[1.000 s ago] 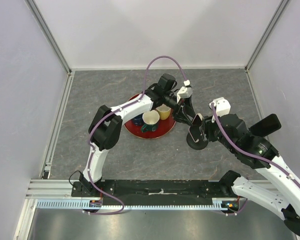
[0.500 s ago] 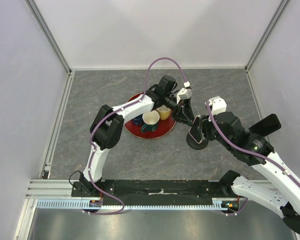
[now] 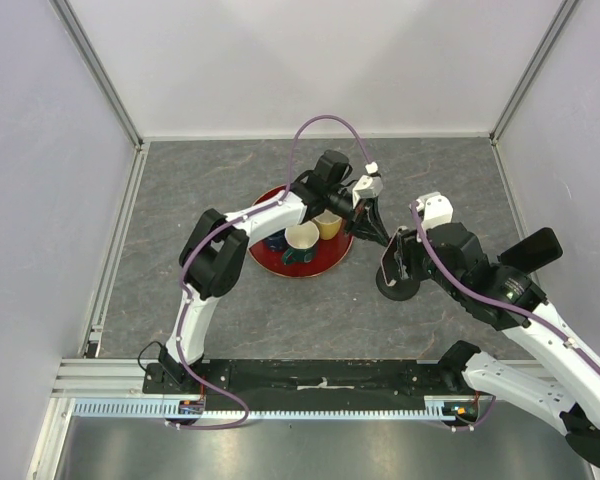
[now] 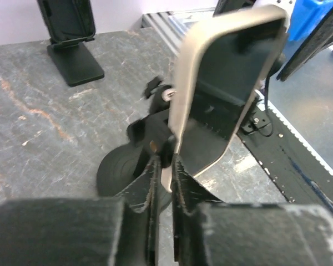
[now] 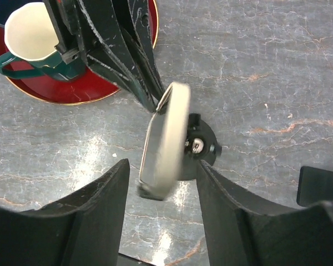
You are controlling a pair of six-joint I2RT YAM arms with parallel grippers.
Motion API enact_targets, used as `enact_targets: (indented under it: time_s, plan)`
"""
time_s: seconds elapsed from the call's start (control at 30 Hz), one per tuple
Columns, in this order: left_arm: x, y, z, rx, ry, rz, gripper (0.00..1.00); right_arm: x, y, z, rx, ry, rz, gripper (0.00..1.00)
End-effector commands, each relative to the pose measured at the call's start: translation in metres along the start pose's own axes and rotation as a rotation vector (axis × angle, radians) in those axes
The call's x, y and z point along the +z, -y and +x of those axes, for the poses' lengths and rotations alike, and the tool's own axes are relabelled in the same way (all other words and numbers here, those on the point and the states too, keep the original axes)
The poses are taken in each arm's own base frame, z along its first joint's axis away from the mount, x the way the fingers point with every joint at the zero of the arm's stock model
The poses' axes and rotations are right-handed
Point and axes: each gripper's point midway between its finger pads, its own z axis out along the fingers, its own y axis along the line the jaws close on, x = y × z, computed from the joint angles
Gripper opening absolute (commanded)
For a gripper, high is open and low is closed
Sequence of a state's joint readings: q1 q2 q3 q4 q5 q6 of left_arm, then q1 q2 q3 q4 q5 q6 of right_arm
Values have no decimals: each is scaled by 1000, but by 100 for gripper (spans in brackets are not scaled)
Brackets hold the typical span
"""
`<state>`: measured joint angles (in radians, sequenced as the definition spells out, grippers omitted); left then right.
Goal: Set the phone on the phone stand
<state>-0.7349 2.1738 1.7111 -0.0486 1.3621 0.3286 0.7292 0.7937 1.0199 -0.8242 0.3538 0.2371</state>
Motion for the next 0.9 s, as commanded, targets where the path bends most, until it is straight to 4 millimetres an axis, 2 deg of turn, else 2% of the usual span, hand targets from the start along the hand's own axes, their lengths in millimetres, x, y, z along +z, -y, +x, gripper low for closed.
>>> enact_targets:
  time_s: [0.0, 0.03, 0.3, 0.37, 0.4, 0.43, 0.47, 0.5, 0.53, 0.57, 0.67, 0.73, 0.87]
  plan:
    - [2, 2, -13, 33, 8, -5, 6, -6, 4, -25, 40, 83, 23, 62]
    - [2, 3, -13, 28, 4, -10, 3, -5, 5, -24, 41, 79, 35, 63]
    - [-3, 3, -14, 40, -26, -70, 2, -4, 11, -17, 70, 51, 60, 69]
    - [-5, 3, -15, 26, -26, -84, 11, -8, 11, -19, 85, 60, 56, 70]
    - [-7, 1, -17, 25, -24, -97, 23, -12, 13, -22, 96, 76, 56, 70]
    - [-8, 2, -18, 19, -22, -102, 28, -14, 17, -23, 105, 81, 77, 70]
    - [-11, 4, -26, 16, -18, -114, 33, -16, 19, -22, 120, 79, 89, 71]
    - [-15, 1, -26, 10, -24, -153, 39, -17, 23, -21, 126, 70, 111, 71]
    - [-18, 2, -32, 15, -21, -172, 42, -20, 27, -19, 125, 51, 134, 71]
    - [-24, 2, -43, 13, -14, -213, 45, -18, 25, -18, 132, 30, 139, 70]
    - [-32, 7, -58, -22, 5, -281, 49, -17, 18, -19, 155, -6, 113, 64]
    - [-36, 17, -72, -39, 18, -311, 49, -18, 15, -23, 167, -22, 103, 60]
    - [-47, 30, -91, -142, 49, -427, 49, -5, 14, -16, 167, -123, 107, 53]
